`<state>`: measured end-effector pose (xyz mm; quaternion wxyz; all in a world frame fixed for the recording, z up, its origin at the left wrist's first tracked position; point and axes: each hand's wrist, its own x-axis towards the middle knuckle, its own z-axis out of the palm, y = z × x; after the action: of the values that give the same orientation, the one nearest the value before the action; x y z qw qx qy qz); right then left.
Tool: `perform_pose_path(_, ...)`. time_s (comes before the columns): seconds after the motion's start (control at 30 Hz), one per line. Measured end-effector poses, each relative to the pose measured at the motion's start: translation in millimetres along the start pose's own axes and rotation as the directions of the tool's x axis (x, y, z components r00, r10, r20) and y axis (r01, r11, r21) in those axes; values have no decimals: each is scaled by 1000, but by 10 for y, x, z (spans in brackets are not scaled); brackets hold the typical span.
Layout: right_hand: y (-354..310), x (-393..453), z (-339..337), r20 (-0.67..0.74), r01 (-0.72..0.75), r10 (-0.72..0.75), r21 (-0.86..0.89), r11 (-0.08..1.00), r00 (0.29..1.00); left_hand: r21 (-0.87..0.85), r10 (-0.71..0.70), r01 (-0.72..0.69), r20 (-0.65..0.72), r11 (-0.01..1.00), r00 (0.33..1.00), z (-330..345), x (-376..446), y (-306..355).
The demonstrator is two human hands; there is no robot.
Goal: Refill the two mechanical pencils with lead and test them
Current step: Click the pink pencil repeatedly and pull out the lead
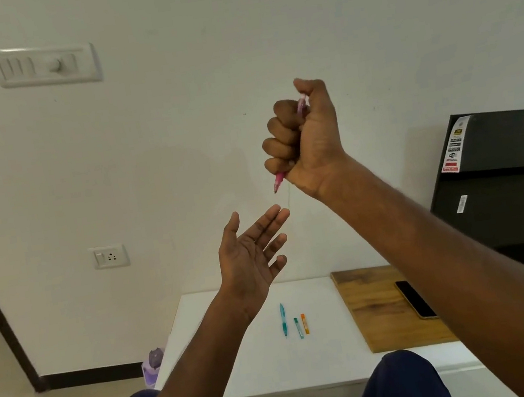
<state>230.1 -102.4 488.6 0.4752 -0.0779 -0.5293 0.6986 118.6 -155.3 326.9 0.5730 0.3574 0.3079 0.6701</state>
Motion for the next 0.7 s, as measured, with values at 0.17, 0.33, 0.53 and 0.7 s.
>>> perform_pose_path(0.17, 132, -49, -36, -73, -14, 11, -37, 999, 997, 2, -1, 1, -5, 1000, 1000, 42, -7, -21)
perform_pose_path(0.33, -5, -6, -66, -32, 39, -38, 40, 998, 999, -7, -3, 3, 4, 1000, 1000, 43, -7, -39)
perform_pose_path(0.53, 29, -40, -149, -21, 17, -15, 96, 995, 1000, 12, 4, -4, -8, 1000, 1000, 69, -17, -66)
perform_pose_path(0.7, 75, -84, -139, -131, 36, -27, 65, 997, 991, 0, -12, 12, -15, 1000, 1000, 82, -34, -72)
